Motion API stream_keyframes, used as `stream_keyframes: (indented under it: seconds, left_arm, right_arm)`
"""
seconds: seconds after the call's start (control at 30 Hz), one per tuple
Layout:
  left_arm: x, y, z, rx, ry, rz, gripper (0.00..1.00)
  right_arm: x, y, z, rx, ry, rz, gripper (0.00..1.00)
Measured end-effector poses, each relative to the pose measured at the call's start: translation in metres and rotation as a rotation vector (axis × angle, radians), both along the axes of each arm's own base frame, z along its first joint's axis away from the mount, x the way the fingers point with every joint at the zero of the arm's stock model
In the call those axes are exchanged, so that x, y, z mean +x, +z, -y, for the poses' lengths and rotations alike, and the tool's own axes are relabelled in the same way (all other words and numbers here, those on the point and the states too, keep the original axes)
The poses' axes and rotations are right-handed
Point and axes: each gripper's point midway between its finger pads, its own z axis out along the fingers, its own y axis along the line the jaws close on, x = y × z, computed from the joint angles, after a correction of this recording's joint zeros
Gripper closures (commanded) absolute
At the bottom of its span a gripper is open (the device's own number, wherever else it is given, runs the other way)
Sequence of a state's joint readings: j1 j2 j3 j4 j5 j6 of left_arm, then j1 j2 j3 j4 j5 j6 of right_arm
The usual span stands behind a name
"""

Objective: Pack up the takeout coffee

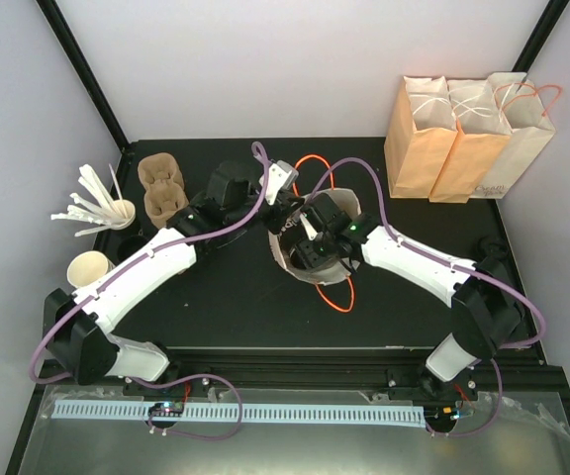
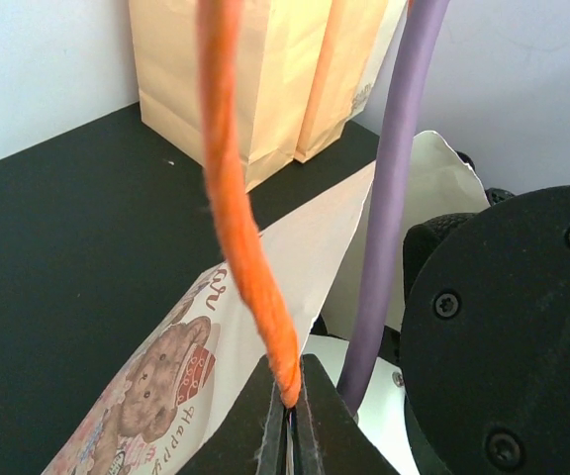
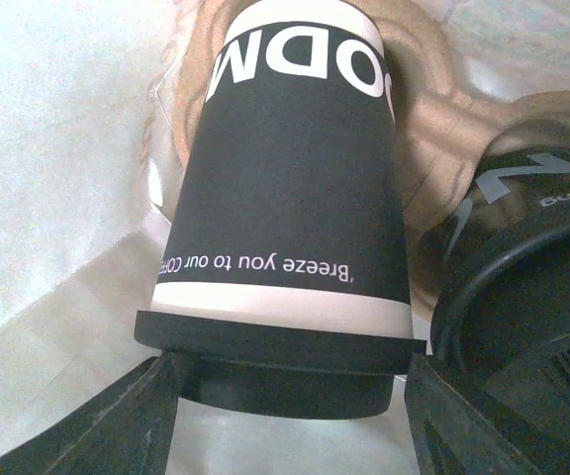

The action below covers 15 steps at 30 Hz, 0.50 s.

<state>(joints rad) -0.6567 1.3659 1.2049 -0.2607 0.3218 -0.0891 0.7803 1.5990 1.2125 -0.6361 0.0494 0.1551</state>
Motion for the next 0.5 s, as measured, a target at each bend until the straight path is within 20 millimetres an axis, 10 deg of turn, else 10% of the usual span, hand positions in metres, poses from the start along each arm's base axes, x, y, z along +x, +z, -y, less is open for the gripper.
stream_keyframes:
  seconds: [0.5]
  left_arm:
    - [-0.007,0.014,0.001,-0.029,-0.022,0.025,0.99]
  right_arm:
    - [-0.006,0.018,-0.005,0.066,0.035,-0.001,0.58]
